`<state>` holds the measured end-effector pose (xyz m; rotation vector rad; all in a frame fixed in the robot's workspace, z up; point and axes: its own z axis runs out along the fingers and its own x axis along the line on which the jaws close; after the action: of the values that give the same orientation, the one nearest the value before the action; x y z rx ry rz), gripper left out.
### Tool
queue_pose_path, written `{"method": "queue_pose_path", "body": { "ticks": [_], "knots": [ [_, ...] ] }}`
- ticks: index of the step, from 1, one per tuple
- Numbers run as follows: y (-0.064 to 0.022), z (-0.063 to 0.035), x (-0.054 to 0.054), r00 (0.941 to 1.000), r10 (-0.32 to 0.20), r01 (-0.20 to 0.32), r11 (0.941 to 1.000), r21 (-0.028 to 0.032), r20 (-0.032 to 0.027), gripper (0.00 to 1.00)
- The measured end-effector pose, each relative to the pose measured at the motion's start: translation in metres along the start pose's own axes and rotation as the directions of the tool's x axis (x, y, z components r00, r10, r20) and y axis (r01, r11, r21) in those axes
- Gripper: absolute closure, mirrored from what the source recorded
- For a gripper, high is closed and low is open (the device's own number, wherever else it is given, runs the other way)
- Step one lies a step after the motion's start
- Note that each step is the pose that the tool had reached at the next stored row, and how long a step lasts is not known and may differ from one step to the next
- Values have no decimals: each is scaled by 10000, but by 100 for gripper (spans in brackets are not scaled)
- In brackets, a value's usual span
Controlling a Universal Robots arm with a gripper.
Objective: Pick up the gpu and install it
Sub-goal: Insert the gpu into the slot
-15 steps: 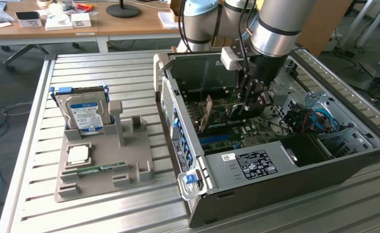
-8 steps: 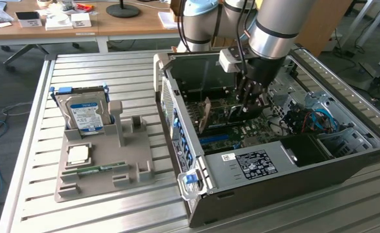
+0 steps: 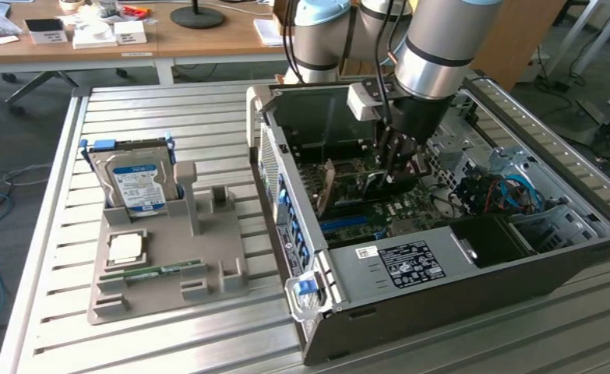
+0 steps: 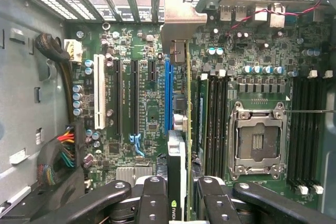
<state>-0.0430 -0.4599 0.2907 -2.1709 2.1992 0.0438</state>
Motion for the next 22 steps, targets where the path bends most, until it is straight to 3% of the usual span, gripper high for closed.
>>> {"method": "queue_pose_path", "body": {
  "ticks": [22],
  "knots": [
    [7,11,0,10000,1,-1,10000,1,3,73]
  ]
}}
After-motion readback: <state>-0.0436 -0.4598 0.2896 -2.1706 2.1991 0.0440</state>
